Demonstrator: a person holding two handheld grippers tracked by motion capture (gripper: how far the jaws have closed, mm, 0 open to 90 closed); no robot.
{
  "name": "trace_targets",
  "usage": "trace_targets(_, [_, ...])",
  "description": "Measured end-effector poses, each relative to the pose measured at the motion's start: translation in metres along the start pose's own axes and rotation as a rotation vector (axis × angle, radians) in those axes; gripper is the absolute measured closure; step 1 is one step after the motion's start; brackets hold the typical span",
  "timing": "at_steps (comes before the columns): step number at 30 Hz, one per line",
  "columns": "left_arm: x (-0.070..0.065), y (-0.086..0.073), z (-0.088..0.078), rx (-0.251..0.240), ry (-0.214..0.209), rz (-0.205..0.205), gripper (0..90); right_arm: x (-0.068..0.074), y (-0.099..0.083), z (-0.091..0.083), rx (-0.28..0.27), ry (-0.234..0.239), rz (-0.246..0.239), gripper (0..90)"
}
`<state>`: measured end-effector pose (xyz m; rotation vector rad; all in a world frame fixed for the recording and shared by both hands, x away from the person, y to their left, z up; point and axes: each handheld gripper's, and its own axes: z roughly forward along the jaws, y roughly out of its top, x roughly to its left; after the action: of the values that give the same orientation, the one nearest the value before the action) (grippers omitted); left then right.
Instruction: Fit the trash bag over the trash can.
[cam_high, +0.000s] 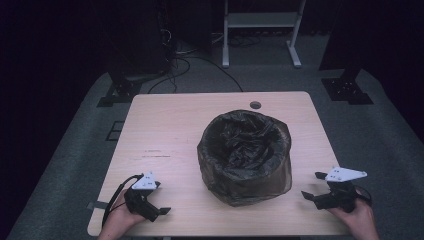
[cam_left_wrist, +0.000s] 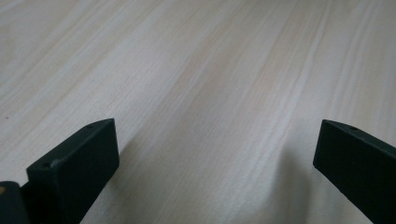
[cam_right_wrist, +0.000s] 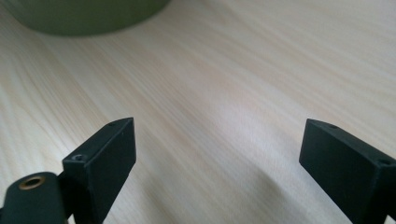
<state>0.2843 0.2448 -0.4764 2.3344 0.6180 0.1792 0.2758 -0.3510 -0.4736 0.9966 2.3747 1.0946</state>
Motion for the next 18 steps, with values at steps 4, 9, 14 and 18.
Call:
trace_targets(4, [0.0006,-0.0008,-0.0001,-0.004,0.004,0.003,0.0,-0.0001,-0.0057,0.0073,0.053,-0.01,-0.008,9.6])
trace_targets(9, [-0.0002,-0.0034,0.0005,-0.021,0.016,0.016,0.0,-0.0003,-0.0079,0.0095,0.055,-0.01,-0.005,9.6])
trace_targets(14, [-0.0006,-0.0053,0.0007,-0.034,0.024,0.022,0.0,-0.003,-0.0096,0.0103,0.05,0.011,0.02,9.6])
trace_targets(18, [-0.0024,-0.0069,0.0015,-0.042,0.04,0.033,0.0,-0.0033,-0.0095,0.0103,0.052,0.014,0.019,9.6])
